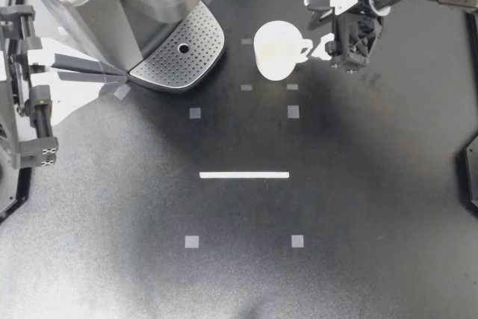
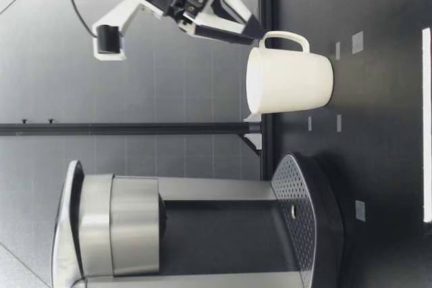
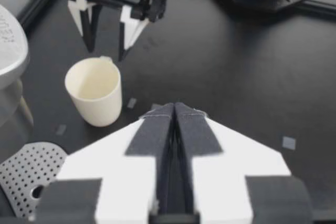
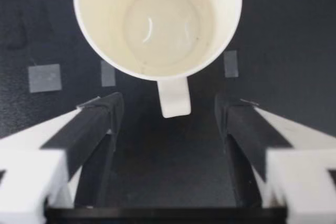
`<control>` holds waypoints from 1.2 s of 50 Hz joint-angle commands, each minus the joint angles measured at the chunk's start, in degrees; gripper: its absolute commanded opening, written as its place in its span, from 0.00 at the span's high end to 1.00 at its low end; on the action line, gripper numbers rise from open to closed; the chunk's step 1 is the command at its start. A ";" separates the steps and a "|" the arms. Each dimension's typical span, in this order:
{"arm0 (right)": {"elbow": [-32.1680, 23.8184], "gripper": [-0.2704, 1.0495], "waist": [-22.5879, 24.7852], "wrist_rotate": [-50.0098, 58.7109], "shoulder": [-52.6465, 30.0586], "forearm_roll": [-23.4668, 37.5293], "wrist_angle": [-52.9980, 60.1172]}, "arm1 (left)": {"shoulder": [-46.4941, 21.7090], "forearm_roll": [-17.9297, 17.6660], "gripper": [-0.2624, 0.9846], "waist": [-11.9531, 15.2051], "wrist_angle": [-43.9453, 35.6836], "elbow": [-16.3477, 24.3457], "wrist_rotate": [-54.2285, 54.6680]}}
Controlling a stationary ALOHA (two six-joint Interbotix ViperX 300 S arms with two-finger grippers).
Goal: Place the coffee capsule inside the capsule container, then place the cup onto the center of the cup tray.
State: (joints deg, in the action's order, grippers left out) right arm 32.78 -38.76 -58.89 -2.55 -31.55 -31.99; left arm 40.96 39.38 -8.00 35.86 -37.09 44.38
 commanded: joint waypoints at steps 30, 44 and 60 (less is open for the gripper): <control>-0.53 0.30 -0.44 -8.17 -3.52 -9.23 2.90 | 0.44 0.62 0.70 -0.09 -0.18 0.26 -0.09; 0.26 0.37 -0.44 -9.76 -3.60 -9.67 3.08 | 0.44 0.70 0.70 -0.09 -0.09 0.26 -0.09; 0.18 0.52 -0.44 -9.84 -3.78 -9.40 3.69 | 0.44 0.70 0.70 -0.09 -0.18 0.18 -0.09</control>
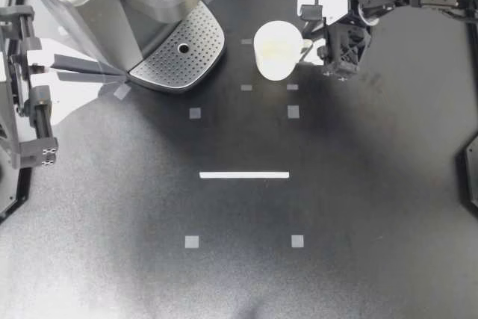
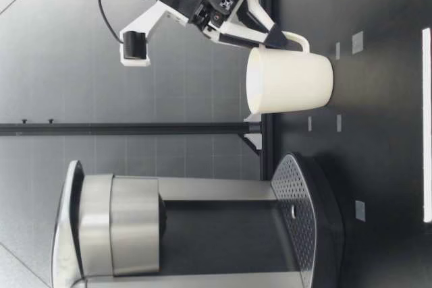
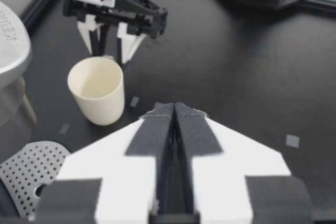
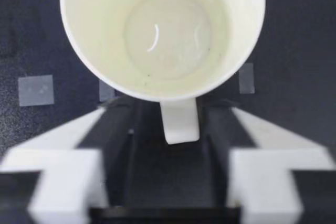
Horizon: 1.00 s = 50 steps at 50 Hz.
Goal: Place the coffee capsule inside the capsule container, then place the cup onto the center of the cup tray.
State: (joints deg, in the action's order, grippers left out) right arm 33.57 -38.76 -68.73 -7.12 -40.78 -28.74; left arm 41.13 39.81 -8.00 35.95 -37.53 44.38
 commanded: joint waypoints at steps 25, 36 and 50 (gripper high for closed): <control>-0.70 0.69 -0.35 1.32 4.04 -2.20 -1.41 | 0.35 0.26 0.70 -0.09 -0.53 0.62 -0.09; -2.46 0.69 3.25 2.72 6.94 -6.24 -1.23 | 1.67 0.26 0.70 -0.09 -1.32 -0.70 0.00; -9.49 0.69 6.77 5.19 1.32 -6.68 -1.23 | 2.55 0.26 0.70 -0.09 -2.20 -1.23 0.00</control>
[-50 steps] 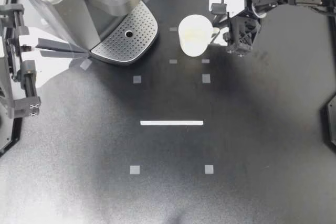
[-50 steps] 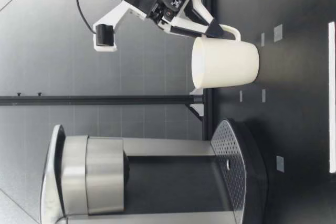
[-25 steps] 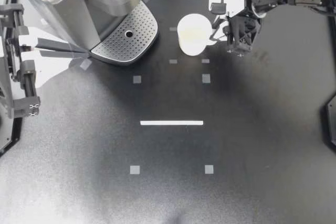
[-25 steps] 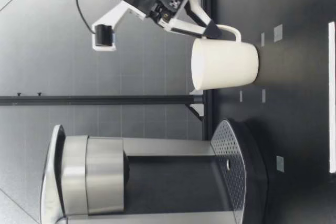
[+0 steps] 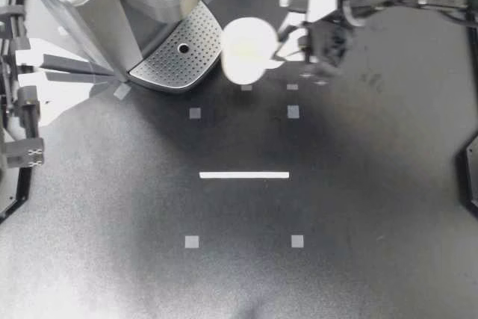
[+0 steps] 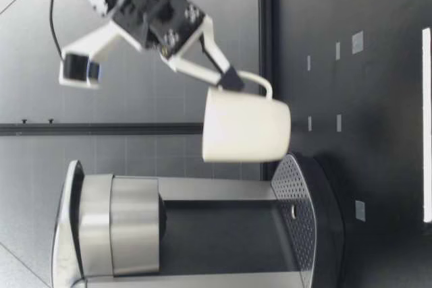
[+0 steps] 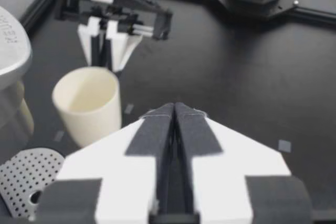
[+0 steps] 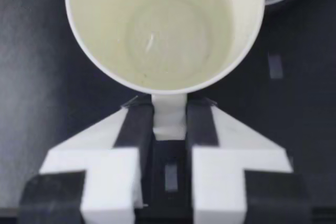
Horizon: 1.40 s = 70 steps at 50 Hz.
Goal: Place the coffee capsule inside the capsule container, then place the cup onto the center of the cup tray.
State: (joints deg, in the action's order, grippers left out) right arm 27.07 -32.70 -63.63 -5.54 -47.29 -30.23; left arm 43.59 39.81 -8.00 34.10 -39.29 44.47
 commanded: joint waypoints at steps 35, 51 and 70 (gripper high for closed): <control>-16.96 0.69 2.02 0.00 -12.30 0.09 -0.18 | 1.14 0.18 0.70 -0.09 0.00 -0.09 -0.09; -20.39 0.69 2.46 0.26 -15.38 1.49 0.53 | 1.32 0.18 0.70 -0.09 0.00 -0.35 -0.09; -21.09 0.69 2.46 0.44 -15.82 3.25 3.08 | 1.32 0.18 0.70 -0.09 0.00 -0.35 -0.09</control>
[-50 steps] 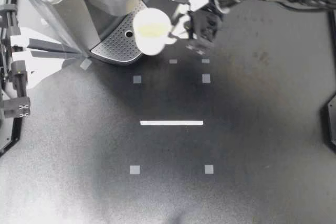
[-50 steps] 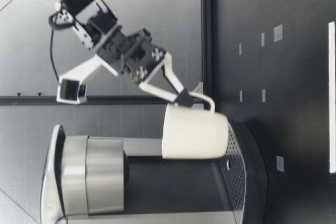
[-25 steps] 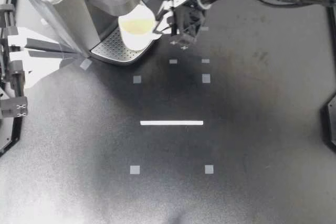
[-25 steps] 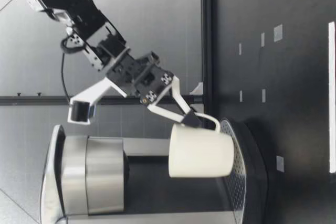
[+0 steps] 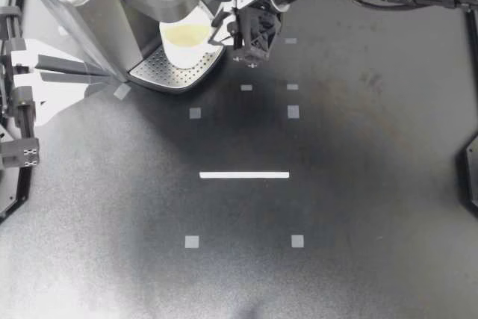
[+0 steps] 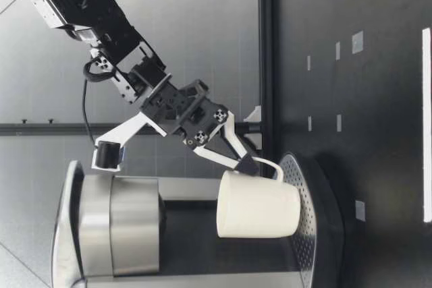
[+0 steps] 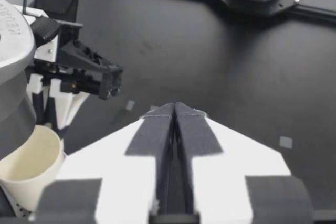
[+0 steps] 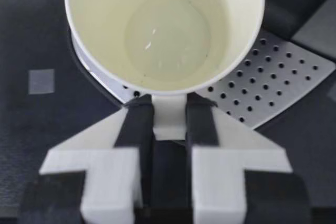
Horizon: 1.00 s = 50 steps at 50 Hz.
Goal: Place the coffee capsule inside the capsule container, then place the cup onto the center of the cup tray.
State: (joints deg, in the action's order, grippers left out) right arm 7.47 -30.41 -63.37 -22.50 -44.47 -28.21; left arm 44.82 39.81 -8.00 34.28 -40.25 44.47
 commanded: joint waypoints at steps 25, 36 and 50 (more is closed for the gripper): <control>-1.76 0.58 0.35 0.18 1.76 0.44 0.88 | 0.09 0.09 0.70 -0.09 -0.18 0.53 0.53; -1.58 0.37 0.35 0.18 2.20 0.26 0.88 | 0.09 0.18 0.70 -0.09 -0.18 0.62 0.88; 2.46 0.36 0.26 0.18 6.59 0.26 1.41 | 0.00 0.79 0.70 -0.09 -0.35 0.53 0.70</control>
State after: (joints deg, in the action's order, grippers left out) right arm 9.23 -30.32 -63.19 -20.39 -43.95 -27.42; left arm 44.74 39.99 -8.00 34.28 -40.34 45.26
